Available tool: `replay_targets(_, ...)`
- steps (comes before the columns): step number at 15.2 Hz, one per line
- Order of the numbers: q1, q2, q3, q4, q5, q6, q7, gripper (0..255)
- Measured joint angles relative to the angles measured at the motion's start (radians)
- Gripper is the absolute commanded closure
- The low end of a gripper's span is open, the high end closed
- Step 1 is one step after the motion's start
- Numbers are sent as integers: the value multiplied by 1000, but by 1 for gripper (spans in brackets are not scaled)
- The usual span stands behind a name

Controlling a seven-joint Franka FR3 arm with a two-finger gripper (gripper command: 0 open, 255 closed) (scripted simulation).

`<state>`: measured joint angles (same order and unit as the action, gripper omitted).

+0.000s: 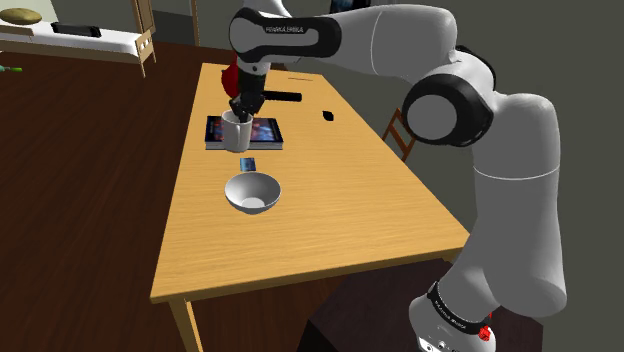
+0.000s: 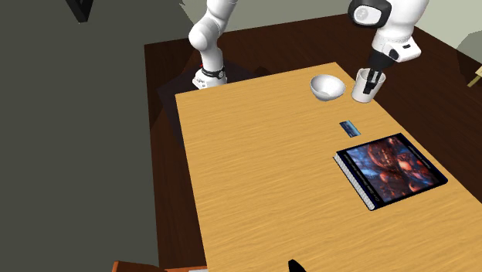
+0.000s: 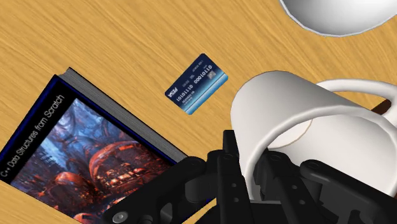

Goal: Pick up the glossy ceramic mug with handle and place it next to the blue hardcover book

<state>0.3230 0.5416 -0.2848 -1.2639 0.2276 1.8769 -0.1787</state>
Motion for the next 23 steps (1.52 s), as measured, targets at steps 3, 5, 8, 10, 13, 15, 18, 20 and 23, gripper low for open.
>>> replay_targets(3, 13, 102, 17, 153, 7, -46, 53, 255)
replay_targets(5, 18, 179, 28, 282, 10, -94, 91, 255)
replay_targets(8, 22, 222, 34, 321, 14, -90, 105, 255)
replay_targets(10, 25, 223, 34, 297, 15, -65, 104, 255)
replay_targets(13, 30, 224, 35, 259, 16, -27, 99, 255)
replay_targets(15, 32, 225, 35, 232, 18, 0, 95, 255)
replay_targets(18, 35, 228, 36, 199, 20, 36, 90, 255)
replay_targets(20, 37, 232, 37, 177, 22, 62, 87, 255)
replay_targets(23, 39, 242, 39, 152, 26, 97, 82, 255)
